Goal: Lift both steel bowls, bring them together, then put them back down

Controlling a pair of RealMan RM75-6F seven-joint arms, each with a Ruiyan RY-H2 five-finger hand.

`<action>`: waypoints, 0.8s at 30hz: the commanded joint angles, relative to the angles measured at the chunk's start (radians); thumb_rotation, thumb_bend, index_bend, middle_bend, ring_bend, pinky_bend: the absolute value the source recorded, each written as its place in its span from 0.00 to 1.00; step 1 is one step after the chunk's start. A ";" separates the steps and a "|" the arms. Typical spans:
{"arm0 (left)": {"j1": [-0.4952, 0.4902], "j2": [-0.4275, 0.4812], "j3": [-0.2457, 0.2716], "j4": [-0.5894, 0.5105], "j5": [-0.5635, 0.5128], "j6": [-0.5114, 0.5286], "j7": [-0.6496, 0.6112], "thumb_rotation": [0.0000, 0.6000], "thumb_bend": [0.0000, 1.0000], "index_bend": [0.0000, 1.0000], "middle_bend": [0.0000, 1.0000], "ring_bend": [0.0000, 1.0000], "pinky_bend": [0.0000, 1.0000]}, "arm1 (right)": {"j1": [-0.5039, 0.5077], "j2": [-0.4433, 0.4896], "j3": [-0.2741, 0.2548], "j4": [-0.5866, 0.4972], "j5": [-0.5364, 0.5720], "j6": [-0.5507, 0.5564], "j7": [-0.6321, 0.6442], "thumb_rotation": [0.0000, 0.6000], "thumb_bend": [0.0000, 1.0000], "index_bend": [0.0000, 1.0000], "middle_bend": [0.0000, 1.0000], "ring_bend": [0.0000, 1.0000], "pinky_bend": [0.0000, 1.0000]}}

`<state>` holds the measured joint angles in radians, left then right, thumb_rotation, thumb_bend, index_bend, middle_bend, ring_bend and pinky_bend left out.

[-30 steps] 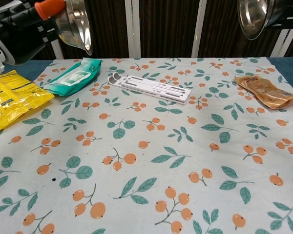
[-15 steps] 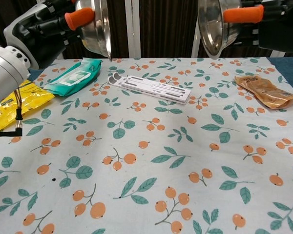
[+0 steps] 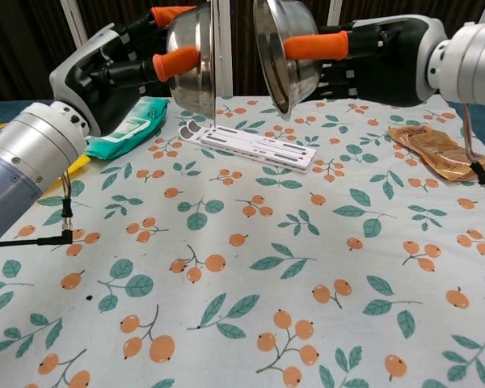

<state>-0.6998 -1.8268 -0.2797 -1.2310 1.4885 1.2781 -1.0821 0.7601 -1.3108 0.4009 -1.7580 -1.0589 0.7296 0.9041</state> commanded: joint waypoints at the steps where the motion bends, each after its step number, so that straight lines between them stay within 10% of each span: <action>1: -0.008 -0.013 0.003 0.008 0.005 0.001 -0.003 1.00 0.01 0.45 0.28 0.24 0.37 | 0.027 -0.026 0.019 -0.009 0.048 -0.014 -0.037 1.00 0.13 0.43 0.30 0.37 0.20; 24: -0.011 -0.019 0.012 0.040 0.013 0.036 0.016 1.00 0.01 0.45 0.28 0.23 0.37 | -0.024 -0.002 0.048 -0.030 0.054 -0.052 -0.052 1.00 0.13 0.43 0.31 0.37 0.20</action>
<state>-0.7129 -1.8473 -0.2711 -1.1878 1.5013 1.3148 -1.0677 0.7408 -1.3171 0.4456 -1.7870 -1.0009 0.6816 0.8466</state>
